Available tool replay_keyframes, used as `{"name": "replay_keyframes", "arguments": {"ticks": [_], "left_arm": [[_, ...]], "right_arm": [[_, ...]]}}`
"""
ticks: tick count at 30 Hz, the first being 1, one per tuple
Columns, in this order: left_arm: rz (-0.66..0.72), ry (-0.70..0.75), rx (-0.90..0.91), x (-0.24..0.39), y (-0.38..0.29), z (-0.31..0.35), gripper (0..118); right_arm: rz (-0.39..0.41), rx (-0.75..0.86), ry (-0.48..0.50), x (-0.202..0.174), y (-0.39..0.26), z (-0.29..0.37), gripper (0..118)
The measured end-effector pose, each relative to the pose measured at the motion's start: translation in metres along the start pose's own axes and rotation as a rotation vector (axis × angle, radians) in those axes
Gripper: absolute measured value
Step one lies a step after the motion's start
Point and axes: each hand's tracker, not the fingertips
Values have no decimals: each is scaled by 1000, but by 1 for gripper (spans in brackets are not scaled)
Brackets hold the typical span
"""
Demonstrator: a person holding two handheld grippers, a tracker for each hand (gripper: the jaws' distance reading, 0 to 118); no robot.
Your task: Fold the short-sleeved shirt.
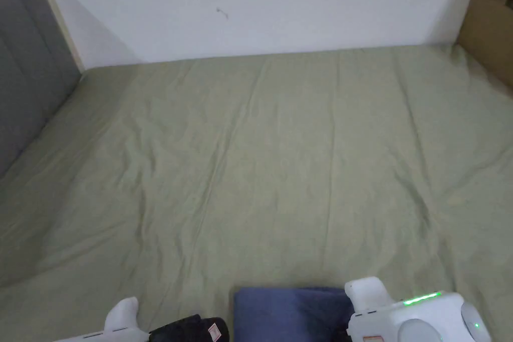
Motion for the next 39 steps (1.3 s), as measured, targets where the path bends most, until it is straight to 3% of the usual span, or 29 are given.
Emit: {"name": "replay_keyframes", "arguments": {"ticks": [4, 10, 12, 13, 14, 18, 25, 33, 36, 37, 39], "left_arm": [[127, -68, -128, -27, 5, -30, 92], [181, -356, -243, -20, 2, -109, 92], [113, -343, -296, -10, 2, -130, 76], [52, -283, -299, -3, 2, -132, 41], [-18, -205, -314, 0, 0, -139, 30], [22, -234, -357, -7, 12, -127, 28], [-148, 45, -242, -31, 84, -13, 27], [-268, 806, -201, -117, 190, 142, 27], [-311, 970, -192, -138, 205, 158, 28], [-335, 976, -176, -142, 205, 159, 33], [-404, 1015, -170, -143, 199, 154, 67]], "right_arm": [[-49, 58, 58, 10, -5, 14, 4], [-133, 61, 102, 18, -6, 14, 4], [-139, 67, 99, 17, -7, 16, 4], [-145, 70, 96, 17, -6, 18, 4], [-149, 74, 96, 17, -6, 20, 4], [-166, 96, 97, 15, -7, 35, 4], [-196, 242, 139, 10, 0, 87, 4], [-230, 239, 95, 18, 1, 80, 4], [-248, 205, 83, 18, -3, 70, 4], [-249, 192, 80, 17, -4, 67, 4], [-244, 168, 77, 15, -6, 61, 4]]}}
